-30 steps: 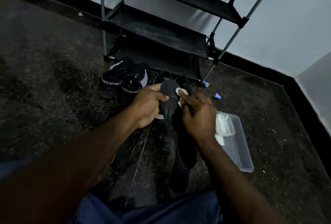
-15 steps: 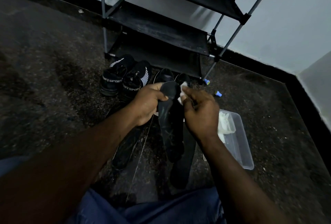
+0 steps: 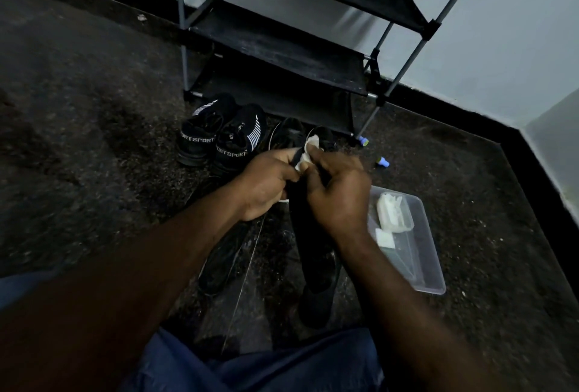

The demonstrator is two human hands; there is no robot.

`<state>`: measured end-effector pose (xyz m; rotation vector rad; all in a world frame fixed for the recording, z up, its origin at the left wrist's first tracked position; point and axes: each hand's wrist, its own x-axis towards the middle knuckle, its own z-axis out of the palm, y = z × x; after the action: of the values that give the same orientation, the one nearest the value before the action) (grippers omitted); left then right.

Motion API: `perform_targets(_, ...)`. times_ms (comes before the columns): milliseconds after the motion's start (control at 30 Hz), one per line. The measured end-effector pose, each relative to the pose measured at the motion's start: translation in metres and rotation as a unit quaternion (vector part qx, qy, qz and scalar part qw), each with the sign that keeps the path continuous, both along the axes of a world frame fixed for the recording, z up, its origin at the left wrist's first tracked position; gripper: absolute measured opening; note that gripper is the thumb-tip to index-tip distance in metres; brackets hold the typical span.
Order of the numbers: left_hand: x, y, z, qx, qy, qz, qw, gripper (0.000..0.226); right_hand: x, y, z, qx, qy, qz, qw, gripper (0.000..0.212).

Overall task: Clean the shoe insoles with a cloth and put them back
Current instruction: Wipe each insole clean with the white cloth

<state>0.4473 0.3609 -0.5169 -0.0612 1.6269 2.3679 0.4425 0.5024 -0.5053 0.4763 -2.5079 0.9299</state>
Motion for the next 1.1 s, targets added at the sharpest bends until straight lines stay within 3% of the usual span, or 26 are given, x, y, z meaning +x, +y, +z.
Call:
perform_targets(133,-0.001,-0.002,0.003,0.017,0.000,0.008,1.000,0.047,-0.003,0.011,0.003,0.050,0.024,-0.065,0.996,0.031)
perform_targets(200,-0.003,-0.002,0.005,0.034,-0.008,0.035,0.999,0.047,-0.009,0.018,0.001,0.021,0.000,-0.090,0.996,0.030)
perform_targets(367,-0.005,-0.007,0.003,0.039,-0.029,0.070,0.996,0.044,0.002,0.027,-0.013,-0.052,-0.075,-0.042,0.995,0.025)
perform_targets(467,-0.007,-0.009,0.000,0.035,-0.044,0.087,0.995,0.041,0.009,0.030,-0.018,-0.180,-0.158,-0.072,0.968,0.015)
perform_targets(633,-0.007,-0.007,0.000,0.066,-0.052,0.102,0.991,0.046,0.021,0.027,-0.027,-0.236,-0.236,-0.045,0.941,0.016)
perform_targets(800,-0.003,-0.009,0.006,0.117,-0.048,0.057,0.990,0.046,0.022,0.023,-0.028,-0.334,-0.286,-0.049,0.897,0.020)
perform_targets(900,0.000,-0.009,0.009,0.152,-0.062,-0.005,0.986,0.054,0.020,0.019,-0.023,-0.451,-0.316,-0.034,0.834,0.016)
perform_targets(967,0.001,-0.007,0.007,0.153,-0.058,-0.031,0.986,0.066,0.022,0.015,-0.017,-0.478,-0.329,-0.017,0.814,0.016)
perform_targets(1100,0.005,-0.001,0.010,0.190,-0.045,-0.053,0.979,0.073,0.025,0.012,-0.016,-0.398,-0.295,-0.022,0.868,0.015)
